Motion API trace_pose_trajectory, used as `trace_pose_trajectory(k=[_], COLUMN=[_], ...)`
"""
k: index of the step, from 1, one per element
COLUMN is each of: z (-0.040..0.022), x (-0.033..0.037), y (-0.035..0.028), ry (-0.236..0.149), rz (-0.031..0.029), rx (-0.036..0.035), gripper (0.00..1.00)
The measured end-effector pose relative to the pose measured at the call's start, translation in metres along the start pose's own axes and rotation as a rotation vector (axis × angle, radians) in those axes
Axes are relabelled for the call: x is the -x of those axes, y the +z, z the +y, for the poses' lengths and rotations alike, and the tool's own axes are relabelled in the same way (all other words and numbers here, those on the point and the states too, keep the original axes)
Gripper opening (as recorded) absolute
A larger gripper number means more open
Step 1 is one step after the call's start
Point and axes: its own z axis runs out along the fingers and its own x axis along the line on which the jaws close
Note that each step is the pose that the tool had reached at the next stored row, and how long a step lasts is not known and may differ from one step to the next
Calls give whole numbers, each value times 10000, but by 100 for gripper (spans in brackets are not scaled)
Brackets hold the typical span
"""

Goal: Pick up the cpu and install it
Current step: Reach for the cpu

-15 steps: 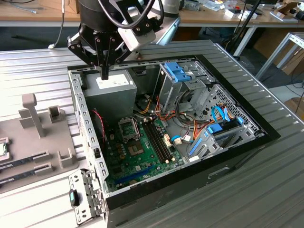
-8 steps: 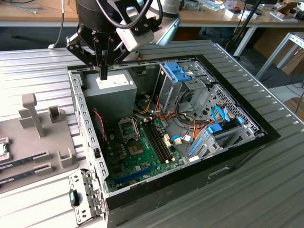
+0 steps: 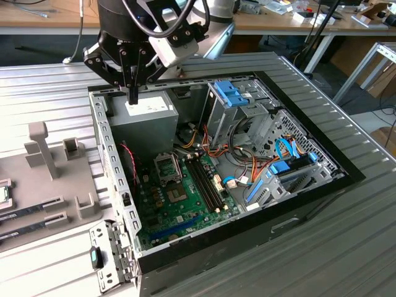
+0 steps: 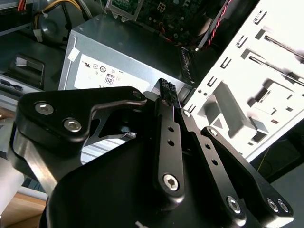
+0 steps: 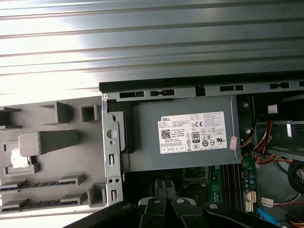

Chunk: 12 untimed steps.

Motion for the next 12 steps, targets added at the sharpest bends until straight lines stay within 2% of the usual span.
trace_pose_trajectory(k=[12], z=[-4], x=[-46], y=[-1], ry=[0], rz=[0], rx=[0], gripper=[11])
